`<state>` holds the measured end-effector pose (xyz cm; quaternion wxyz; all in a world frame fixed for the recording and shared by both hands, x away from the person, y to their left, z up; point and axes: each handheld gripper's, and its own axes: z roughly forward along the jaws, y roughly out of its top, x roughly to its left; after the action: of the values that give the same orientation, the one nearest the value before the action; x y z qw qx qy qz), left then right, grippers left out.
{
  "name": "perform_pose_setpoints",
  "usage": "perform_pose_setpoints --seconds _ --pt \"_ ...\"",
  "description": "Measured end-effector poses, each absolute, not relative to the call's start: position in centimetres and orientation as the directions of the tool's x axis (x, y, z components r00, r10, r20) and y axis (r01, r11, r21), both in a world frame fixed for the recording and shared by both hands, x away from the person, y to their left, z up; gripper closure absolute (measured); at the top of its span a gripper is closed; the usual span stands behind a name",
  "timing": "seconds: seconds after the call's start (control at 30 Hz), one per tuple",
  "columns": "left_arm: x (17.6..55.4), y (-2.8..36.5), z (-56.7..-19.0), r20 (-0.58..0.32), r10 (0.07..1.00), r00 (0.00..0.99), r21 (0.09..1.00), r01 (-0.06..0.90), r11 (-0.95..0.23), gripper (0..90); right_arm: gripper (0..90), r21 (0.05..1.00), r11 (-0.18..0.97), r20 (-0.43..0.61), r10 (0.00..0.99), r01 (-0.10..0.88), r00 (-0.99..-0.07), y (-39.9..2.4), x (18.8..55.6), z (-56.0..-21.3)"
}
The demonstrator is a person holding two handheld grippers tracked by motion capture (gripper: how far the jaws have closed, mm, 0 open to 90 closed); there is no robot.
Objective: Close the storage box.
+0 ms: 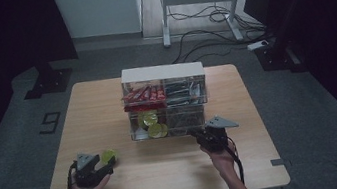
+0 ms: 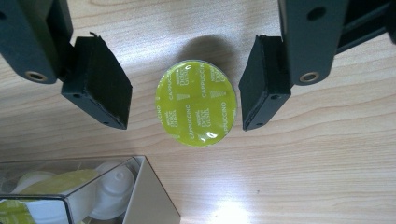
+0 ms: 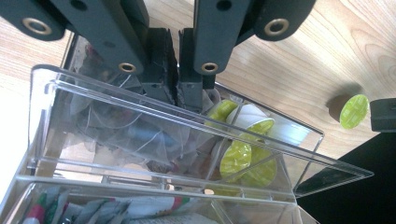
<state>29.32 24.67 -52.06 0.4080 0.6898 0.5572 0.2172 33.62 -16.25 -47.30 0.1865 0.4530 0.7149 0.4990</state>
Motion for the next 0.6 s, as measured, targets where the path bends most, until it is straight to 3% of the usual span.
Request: perform_pose_setpoints --seconds 0.6 --pt "29.2 24.7 -52.4 -0.16 0.945 0.284 0.799 0.6 -0.045 34.9 84.0 0.859 0.103 0.189 0.847 0.502 -0.497 -17.4 33.4 -48.8"
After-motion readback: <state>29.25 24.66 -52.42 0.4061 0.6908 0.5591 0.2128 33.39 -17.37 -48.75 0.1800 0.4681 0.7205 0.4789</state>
